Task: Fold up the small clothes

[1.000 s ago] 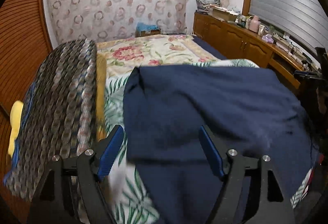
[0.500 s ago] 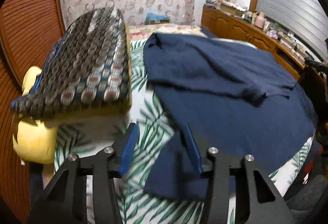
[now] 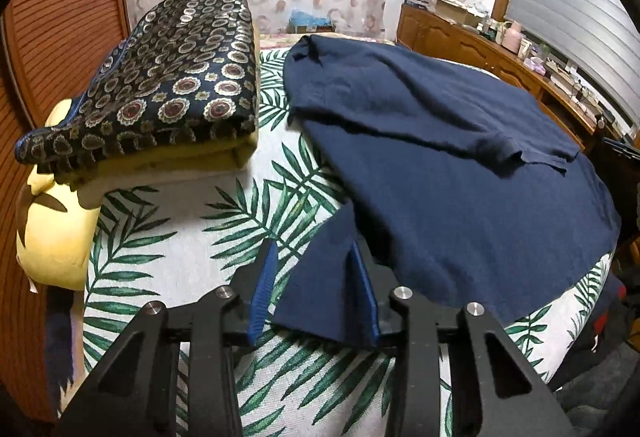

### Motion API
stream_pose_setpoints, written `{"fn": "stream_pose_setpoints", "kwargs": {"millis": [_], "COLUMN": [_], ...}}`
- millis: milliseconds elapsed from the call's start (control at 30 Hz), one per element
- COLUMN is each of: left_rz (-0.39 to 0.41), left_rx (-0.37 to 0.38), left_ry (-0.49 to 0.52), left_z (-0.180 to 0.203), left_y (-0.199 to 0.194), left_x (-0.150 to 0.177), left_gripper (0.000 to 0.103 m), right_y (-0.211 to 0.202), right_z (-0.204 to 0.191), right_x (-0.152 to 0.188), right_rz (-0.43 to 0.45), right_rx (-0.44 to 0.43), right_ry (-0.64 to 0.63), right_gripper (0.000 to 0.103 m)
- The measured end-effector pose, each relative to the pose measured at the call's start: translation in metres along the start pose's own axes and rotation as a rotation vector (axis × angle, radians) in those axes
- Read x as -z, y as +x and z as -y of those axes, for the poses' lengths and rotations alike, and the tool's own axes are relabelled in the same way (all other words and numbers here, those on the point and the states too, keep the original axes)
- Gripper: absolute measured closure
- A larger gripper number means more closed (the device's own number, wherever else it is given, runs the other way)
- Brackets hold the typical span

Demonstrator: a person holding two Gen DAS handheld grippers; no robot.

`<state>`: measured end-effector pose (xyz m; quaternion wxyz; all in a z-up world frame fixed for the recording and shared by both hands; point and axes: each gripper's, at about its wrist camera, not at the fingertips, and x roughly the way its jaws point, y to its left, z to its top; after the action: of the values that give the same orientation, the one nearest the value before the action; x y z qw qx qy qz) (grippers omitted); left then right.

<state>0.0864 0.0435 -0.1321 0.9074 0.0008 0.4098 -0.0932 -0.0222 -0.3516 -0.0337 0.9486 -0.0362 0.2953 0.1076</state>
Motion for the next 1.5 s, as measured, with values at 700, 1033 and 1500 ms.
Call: {"fn": "stream_pose_setpoints", "kwargs": {"millis": [700, 1033, 1500], "left_rz": [0.094, 0.118, 0.056], "left_rx": [-0.073, -0.006, 0.017], "left_ry": [-0.014, 0.006, 0.020], "left_z": [0.004, 0.017, 0.035], "left_y": [-0.043, -0.029, 0.043], "left_x": [0.011, -0.025, -0.091], "left_gripper": [0.099, 0.061, 0.043], "right_y": [0.021, 0.029, 0.036], "right_z": [0.008, 0.009, 0.013], "right_x": [0.017, 0.023, 0.019], "right_rz": [-0.034, -0.034, -0.030], "right_rx": [-0.036, -0.013, 0.010], "right_ry": [0.061, 0.088, 0.098], "right_gripper": [0.036, 0.036, 0.036]}}
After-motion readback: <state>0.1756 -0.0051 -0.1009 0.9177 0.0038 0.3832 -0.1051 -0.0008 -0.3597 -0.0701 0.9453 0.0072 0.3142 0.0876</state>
